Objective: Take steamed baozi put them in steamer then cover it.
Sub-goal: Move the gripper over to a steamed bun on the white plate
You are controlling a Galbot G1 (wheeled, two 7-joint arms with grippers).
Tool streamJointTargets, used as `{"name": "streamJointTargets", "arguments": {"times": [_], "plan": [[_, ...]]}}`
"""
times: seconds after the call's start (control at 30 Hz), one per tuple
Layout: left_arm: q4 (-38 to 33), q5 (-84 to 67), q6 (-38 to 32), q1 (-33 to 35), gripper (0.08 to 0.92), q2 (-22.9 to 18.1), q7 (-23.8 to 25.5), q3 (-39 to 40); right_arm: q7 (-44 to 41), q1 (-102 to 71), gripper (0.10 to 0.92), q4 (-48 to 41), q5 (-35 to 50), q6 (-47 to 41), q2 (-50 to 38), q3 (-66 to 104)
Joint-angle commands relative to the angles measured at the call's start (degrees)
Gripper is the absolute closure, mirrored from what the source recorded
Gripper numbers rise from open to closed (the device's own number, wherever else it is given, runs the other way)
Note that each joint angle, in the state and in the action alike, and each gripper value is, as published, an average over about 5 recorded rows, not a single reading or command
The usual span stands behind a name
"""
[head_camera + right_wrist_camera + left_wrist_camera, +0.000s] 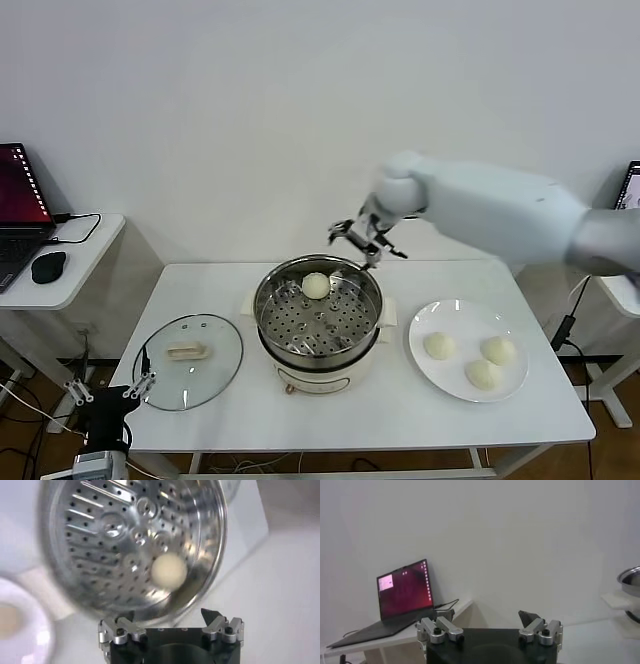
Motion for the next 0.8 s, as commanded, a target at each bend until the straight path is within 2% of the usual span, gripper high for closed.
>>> {"name": "streamJointTargets", "arguments": {"times": [0.03, 0.17, 0.33, 0.5, 0.8], "plan": [[0.02, -0.14, 0.39, -0.38, 0.177, 1.03, 0.15, 0.42, -3.54, 2.67, 0.203, 15.23, 6.65, -17.08, -23.74, -1.59], [-0.19, -0.14, 0.76, -0.61, 0.177, 1.28, 0.23, 0.47, -3.01, -2.59, 0.202, 14.95, 3.11, -16.90, -27.14, -1.14], [-0.16, -0.13, 0.94, -0.52, 0.177, 1.15, 0.24, 0.03, -2.10, -15.01, 0.203, 12.01, -0.23, -15.42, -27.05, 5.74], [-0.08, -0.07, 1.03, -0.23, 0.177, 0.64, 0.23, -0.47, -1.92, -26.13, 0.202, 7.82, -3.76, -14.14, -24.18, 14.31], [0.15, -0.09, 1.19, -0.07, 0.177, 0.04, 0.21, -1.43, -1.67, -35.09, 0.203, -3.94, -10.89, -12.42, -14.55, 21.12]]}}
